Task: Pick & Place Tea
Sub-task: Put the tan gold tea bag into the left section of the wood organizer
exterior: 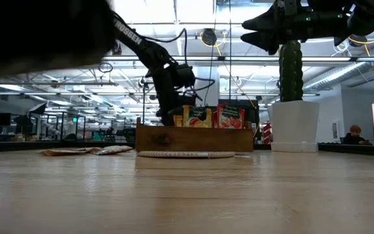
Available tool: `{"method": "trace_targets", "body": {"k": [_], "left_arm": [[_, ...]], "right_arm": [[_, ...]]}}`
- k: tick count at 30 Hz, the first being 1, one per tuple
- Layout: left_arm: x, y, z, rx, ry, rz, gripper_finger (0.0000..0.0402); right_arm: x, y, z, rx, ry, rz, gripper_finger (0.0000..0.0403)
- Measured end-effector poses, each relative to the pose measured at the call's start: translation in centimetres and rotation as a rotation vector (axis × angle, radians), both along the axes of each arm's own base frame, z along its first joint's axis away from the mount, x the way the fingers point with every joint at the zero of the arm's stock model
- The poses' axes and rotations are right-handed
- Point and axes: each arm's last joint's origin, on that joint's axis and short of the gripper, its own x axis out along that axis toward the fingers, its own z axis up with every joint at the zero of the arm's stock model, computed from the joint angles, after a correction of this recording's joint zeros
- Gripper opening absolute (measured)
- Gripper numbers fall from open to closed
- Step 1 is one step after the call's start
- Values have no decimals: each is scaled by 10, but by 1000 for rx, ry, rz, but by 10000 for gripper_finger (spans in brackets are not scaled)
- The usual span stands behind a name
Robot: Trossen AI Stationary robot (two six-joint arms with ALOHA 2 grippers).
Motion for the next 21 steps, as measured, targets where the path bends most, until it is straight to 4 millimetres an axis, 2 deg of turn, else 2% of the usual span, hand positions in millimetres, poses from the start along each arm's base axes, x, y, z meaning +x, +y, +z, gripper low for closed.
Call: {"method": "trace_targets", "body": {"k": [3, 6, 9, 14, 17, 21], "left_arm": [[-8, 7, -15, -84, 38, 4, 187], [-16, 8, -32, -246, 51, -93, 177], [-18, 8, -34, -313, 24, -162, 155], [-20, 8, -36, -264, 86, -154, 85], [-28, 6, -36, -226, 223, -89, 22], [-43, 5, -42, -153, 430, 0, 12]], "right_arm": [[0, 0, 1, 15, -10, 1, 260], [0, 0, 1, 24, -10, 2, 260], [0, 0, 1, 24, -11, 2, 260], [0, 0, 1, 24, -10, 2, 260], [0, 0, 0, 24, -9, 3, 260], [0, 0, 0, 4, 1, 1, 260]]}}
